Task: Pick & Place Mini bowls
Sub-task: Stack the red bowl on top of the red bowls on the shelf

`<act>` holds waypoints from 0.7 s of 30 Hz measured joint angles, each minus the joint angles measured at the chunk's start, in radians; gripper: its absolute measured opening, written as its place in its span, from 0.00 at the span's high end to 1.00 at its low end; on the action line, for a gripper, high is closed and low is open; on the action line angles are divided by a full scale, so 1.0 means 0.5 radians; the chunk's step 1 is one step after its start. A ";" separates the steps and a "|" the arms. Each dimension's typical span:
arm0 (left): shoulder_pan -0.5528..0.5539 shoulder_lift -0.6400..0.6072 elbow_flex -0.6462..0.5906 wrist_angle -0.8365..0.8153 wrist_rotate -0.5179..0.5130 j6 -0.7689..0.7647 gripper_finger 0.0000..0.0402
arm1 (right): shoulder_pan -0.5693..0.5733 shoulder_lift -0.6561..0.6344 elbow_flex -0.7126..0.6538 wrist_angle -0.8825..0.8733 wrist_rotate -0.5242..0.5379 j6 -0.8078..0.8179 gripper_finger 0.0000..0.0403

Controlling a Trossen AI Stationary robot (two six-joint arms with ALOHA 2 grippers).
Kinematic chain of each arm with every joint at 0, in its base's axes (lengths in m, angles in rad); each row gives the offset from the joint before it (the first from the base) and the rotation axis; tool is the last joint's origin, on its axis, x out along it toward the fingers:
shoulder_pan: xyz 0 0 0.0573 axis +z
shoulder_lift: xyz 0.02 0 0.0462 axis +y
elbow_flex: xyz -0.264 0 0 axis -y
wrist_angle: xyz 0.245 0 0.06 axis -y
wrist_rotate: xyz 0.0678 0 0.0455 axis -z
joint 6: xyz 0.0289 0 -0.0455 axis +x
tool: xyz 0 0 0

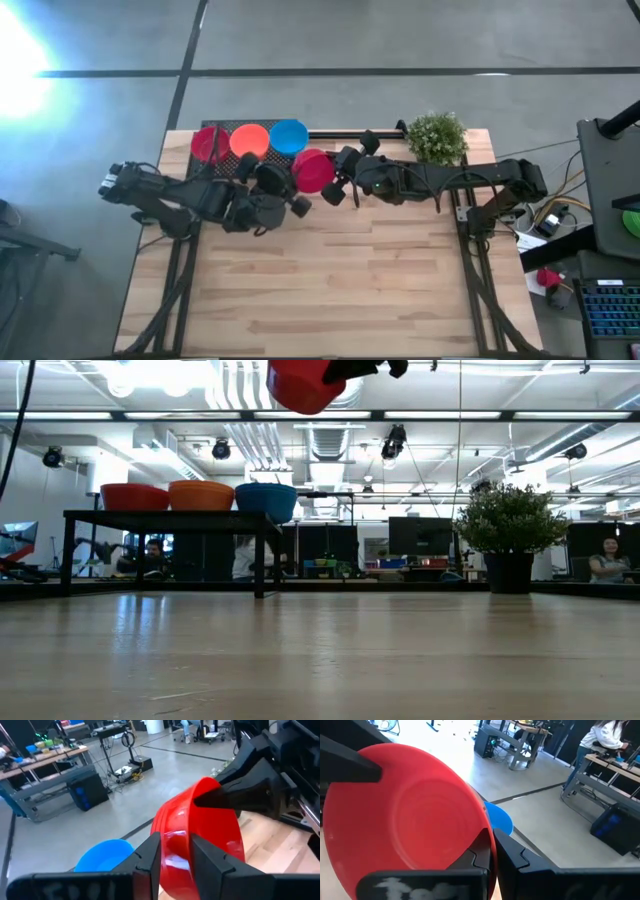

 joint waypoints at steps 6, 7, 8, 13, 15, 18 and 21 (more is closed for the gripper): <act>0.055 0.000 -0.001 0.004 0.081 0.012 0.76 | 0.003 0.001 -0.001 0.000 -0.002 0.002 0.98; 0.057 0.000 -0.001 0.004 0.086 0.027 0.76 | 0.003 0.001 -0.001 0.000 -0.003 0.002 0.98; 0.058 0.000 -0.001 0.004 0.087 0.049 0.77 | 0.003 0.001 -0.001 0.000 -0.003 0.002 0.98; 0.067 -0.001 -0.001 -0.005 0.118 0.186 0.87 | 0.003 0.001 -0.001 -0.003 -0.004 0.009 0.98; 0.073 -0.003 -0.001 -0.013 0.105 0.201 0.95 | 0.003 0.001 -0.001 -0.008 -0.001 0.011 0.98; 0.078 -0.005 -0.002 -0.017 0.106 0.209 0.97 | 0.003 0.001 -0.001 -0.009 0.003 0.014 0.98; 0.078 -0.005 -0.003 -0.025 0.110 0.209 0.98 | 0.004 0.001 -0.001 -0.009 0.003 0.014 0.98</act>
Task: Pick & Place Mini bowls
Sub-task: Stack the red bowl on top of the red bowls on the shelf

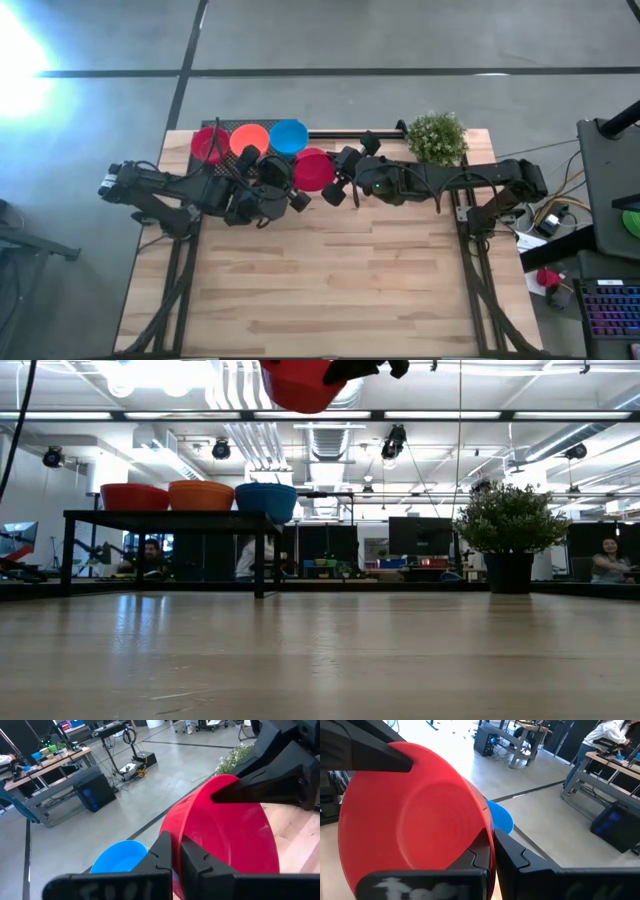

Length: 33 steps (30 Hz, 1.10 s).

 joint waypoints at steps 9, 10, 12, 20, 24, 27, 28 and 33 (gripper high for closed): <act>0.002 0.000 0.000 0.002 0.001 -0.004 0.99 | -0.001 0.000 0.000 0.006 -0.003 0.027 0.98; 0.002 0.000 0.000 0.001 0.003 -0.008 0.99 | -0.001 0.000 0.000 0.006 -0.003 0.027 0.98; 0.001 0.000 0.000 0.001 0.006 -0.016 1.00 | -0.001 0.000 0.000 0.006 -0.004 0.026 0.98; 0.003 0.000 0.002 -0.007 0.014 -0.046 1.00 | 0.001 -0.004 0.000 0.015 -0.027 0.031 0.91; 0.005 0.000 0.003 -0.002 0.082 -0.055 1.00 | 0.005 -0.005 0.001 0.042 -0.064 0.017 0.82; 0.005 0.005 0.002 0.010 0.120 -0.060 1.00 | 0.015 -0.013 0.002 0.036 -0.070 -0.040 0.75; 0.008 0.004 0.003 0.010 0.118 -0.060 1.00 | 0.020 -0.020 0.002 0.034 -0.067 -0.064 0.73; 0.018 -0.001 0.003 0.009 0.088 -0.070 1.00 | 0.081 -0.111 0.002 0.017 -0.039 -0.118 0.63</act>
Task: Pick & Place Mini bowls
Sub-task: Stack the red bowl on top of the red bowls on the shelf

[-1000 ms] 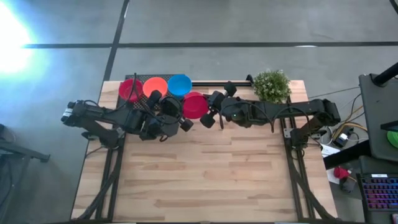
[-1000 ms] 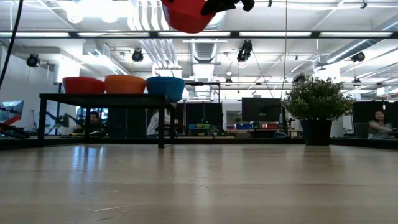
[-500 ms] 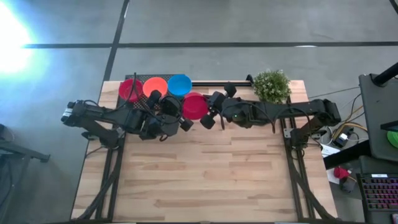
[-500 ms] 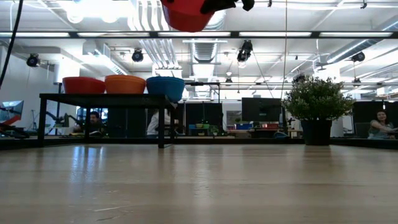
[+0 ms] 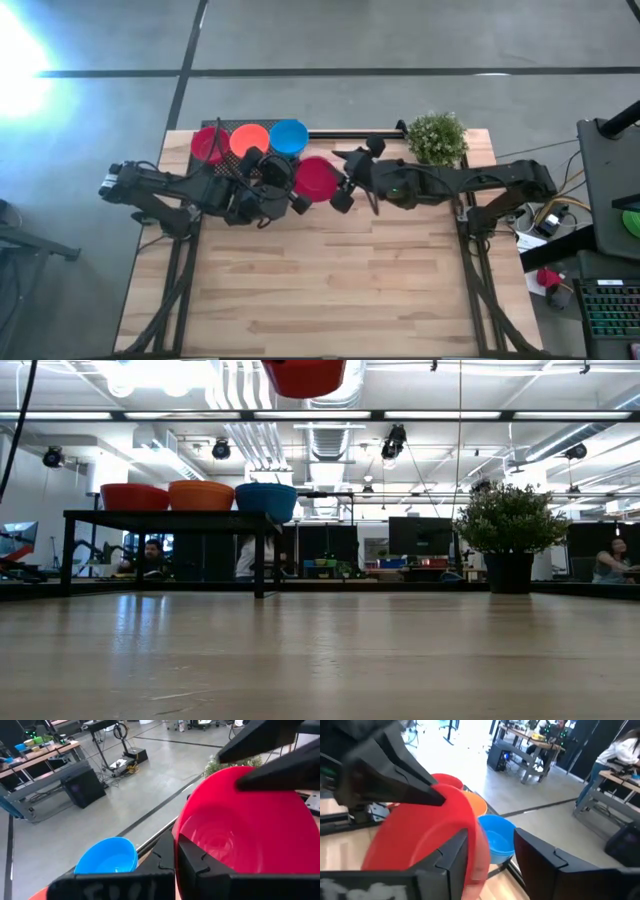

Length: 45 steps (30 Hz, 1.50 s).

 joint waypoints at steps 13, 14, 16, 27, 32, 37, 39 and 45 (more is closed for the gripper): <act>0.074 -0.100 0.003 -0.022 -0.031 -0.031 1.00 | 0.186 -0.219 0.000 -0.020 0.019 -0.001 0.55; 0.088 -0.120 0.004 -0.030 -0.032 -0.036 1.00 | 0.201 -0.227 -0.001 -0.020 0.021 -0.001 0.55; 0.130 -0.171 0.009 -0.052 -0.020 -0.042 1.00 | 0.226 -0.247 -0.001 -0.023 0.020 -0.001 0.55; 0.549 -0.585 0.024 -0.564 0.217 -0.416 1.00 | 0.341 -0.320 -0.002 -0.025 0.019 -0.040 0.55; 0.760 -0.728 0.024 -0.902 0.209 -0.765 1.00 | 0.377 -0.343 -0.002 -0.024 0.019 -0.047 0.55; 0.975 -0.803 0.017 -1.309 0.208 -1.141 1.00 | 0.381 -0.354 -0.002 -0.025 0.019 -0.067 0.55; 1.038 -0.810 0.005 -1.481 0.209 -1.274 1.00 | 0.381 -0.354 -0.002 -0.025 0.019 -0.069 0.55; 1.149 -0.810 0.003 -1.815 0.209 -1.535 1.00 | 0.381 -0.354 -0.002 -0.025 0.018 -0.069 0.55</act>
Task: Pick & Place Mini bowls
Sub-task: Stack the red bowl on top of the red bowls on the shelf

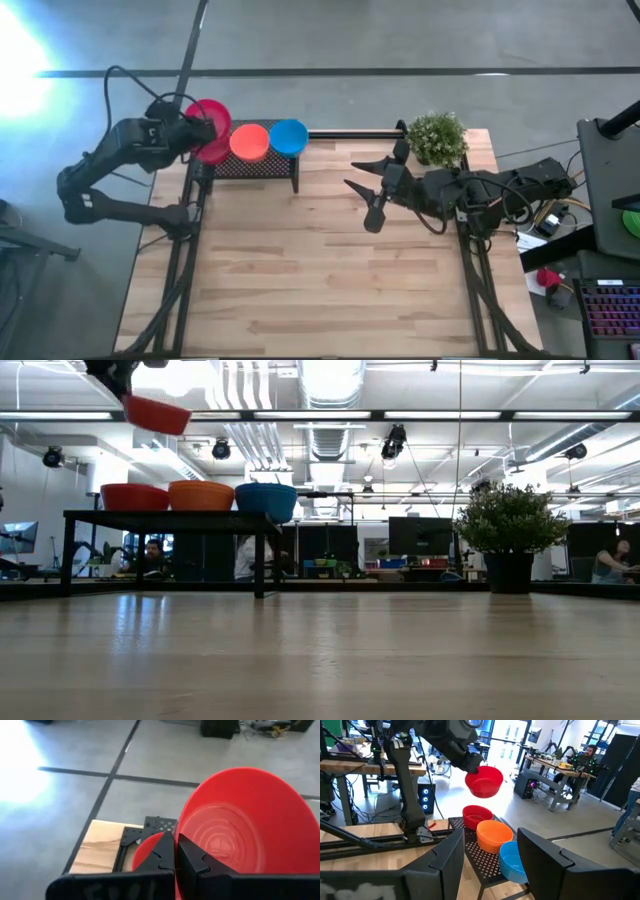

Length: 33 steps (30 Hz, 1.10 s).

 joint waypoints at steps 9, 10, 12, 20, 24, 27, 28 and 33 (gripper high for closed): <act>0.124 0.001 -0.195 0.004 -0.131 -0.094 1.00 | 0.000 0.000 0.000 0.000 0.000 0.000 0.55; 0.141 0.001 -0.228 0.005 -0.141 -0.119 1.00 | 0.000 0.000 0.000 0.000 0.000 0.000 0.55; 0.171 0.001 -0.297 0.005 -0.144 -0.162 1.00 | 0.000 0.000 0.000 0.000 0.000 0.000 0.55; 0.237 0.001 -0.600 0.005 -0.127 -0.311 1.00 | 0.000 0.000 0.000 0.000 0.000 -0.001 0.55; 0.238 0.001 -0.687 0.010 -0.126 -0.363 1.00 | 0.000 0.000 0.000 0.000 0.000 -0.001 0.55; 0.237 0.000 -0.705 0.037 -0.127 -0.374 1.00 | 0.000 0.000 0.000 0.000 0.000 -0.005 0.55; 0.237 -0.001 -0.710 0.050 -0.126 -0.372 1.00 | 0.000 0.000 0.000 0.000 0.000 -0.015 0.55; 0.237 -0.001 -0.724 0.098 -0.110 -0.371 1.00 | 0.000 0.000 0.000 0.000 0.000 -0.066 0.55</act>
